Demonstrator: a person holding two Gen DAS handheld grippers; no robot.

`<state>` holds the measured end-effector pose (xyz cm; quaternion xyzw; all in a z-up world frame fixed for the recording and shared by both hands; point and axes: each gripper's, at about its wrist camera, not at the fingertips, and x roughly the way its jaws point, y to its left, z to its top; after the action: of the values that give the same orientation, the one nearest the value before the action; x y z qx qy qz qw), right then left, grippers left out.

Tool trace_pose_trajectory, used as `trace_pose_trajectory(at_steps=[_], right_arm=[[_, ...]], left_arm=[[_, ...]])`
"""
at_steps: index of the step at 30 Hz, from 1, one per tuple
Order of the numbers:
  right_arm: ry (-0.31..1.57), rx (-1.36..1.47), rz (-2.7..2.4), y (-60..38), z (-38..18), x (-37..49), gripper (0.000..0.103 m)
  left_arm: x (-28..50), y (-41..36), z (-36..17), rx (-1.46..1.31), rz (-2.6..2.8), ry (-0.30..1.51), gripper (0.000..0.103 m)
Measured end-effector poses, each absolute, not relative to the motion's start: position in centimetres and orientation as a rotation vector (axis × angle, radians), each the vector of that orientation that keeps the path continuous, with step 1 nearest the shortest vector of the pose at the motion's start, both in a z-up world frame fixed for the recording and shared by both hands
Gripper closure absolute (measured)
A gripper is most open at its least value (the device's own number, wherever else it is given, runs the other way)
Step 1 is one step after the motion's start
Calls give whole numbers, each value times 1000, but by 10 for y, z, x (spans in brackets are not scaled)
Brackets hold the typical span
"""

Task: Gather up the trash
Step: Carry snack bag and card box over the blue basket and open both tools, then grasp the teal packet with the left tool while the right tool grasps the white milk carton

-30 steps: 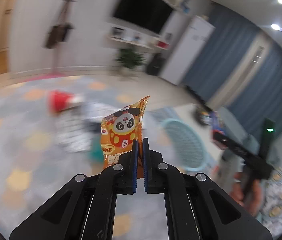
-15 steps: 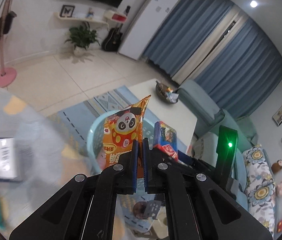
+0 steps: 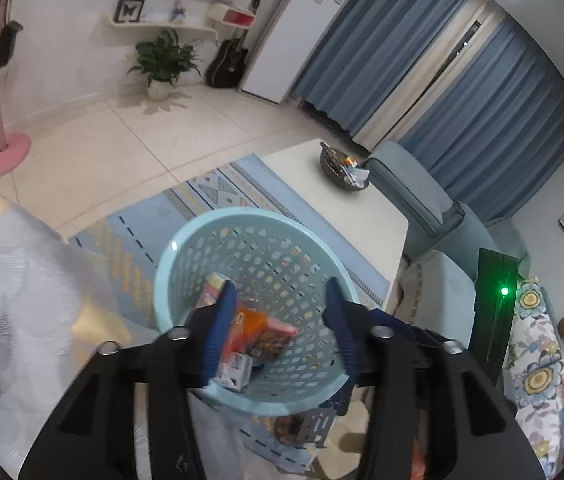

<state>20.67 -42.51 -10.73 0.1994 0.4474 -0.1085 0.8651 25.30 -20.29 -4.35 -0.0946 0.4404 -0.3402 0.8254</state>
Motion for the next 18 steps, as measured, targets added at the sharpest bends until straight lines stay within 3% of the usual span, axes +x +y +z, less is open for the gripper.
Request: trace_pose_trajectory(at_steps=[4, 18], right_arm=[[922, 419, -207, -418, -96, 201, 29], [741, 211, 22, -316, -19, 185, 22]], left_arm=[[244, -186, -30, -208, -709, 900, 33], [188, -90, 22, -189, -569, 716, 24]])
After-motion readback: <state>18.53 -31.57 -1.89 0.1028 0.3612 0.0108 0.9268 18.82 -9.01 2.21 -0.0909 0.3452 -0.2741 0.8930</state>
